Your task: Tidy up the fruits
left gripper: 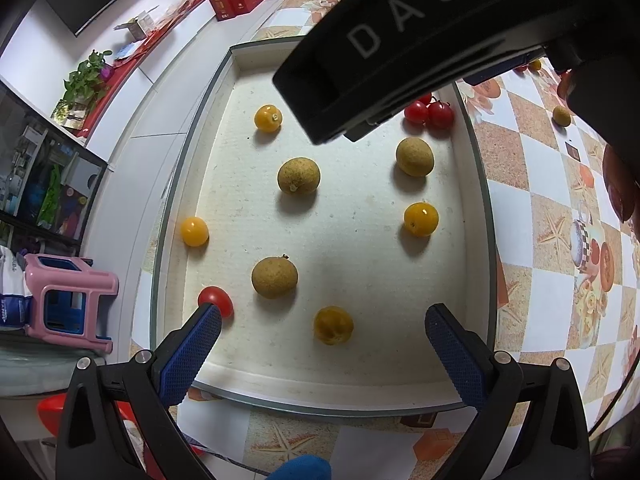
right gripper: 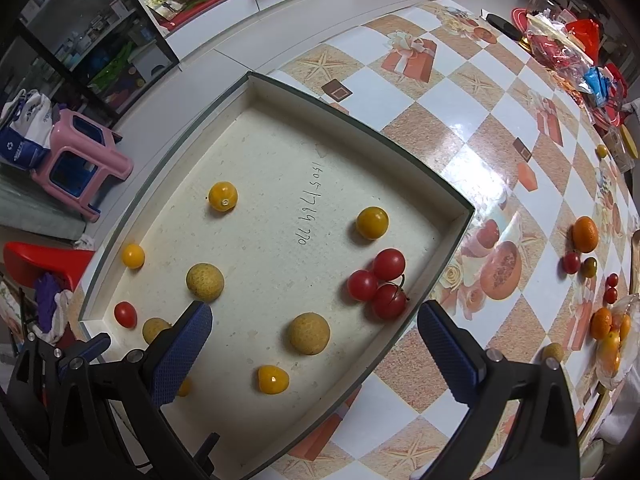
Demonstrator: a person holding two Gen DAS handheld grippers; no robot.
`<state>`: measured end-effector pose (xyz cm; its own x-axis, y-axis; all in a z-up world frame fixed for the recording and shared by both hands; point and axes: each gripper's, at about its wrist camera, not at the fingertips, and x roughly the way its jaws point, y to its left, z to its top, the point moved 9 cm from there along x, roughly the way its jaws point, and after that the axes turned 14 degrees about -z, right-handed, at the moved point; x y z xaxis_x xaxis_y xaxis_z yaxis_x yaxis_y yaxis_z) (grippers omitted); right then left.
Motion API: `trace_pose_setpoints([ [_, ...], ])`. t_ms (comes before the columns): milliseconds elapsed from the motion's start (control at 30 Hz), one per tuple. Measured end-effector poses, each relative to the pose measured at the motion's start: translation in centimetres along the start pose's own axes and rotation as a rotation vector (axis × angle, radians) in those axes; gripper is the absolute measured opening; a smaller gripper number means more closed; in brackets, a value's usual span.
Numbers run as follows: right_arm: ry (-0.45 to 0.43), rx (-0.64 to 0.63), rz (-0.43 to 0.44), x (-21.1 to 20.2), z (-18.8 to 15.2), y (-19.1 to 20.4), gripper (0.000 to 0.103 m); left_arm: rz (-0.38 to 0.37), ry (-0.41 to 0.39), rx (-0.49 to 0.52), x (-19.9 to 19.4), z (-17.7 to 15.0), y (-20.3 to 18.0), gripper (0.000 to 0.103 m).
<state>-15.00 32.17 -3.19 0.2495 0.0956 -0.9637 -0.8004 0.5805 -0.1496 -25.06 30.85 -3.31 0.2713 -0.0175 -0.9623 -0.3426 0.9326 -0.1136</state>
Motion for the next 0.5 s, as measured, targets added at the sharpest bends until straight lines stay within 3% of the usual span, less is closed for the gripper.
trace_pose_setpoints([
  [500, -0.003, -0.006, 0.001, -0.07, -0.33, 0.52, 0.103, -0.014, -0.024, -0.010, -0.10, 0.08, 0.15, 0.102],
])
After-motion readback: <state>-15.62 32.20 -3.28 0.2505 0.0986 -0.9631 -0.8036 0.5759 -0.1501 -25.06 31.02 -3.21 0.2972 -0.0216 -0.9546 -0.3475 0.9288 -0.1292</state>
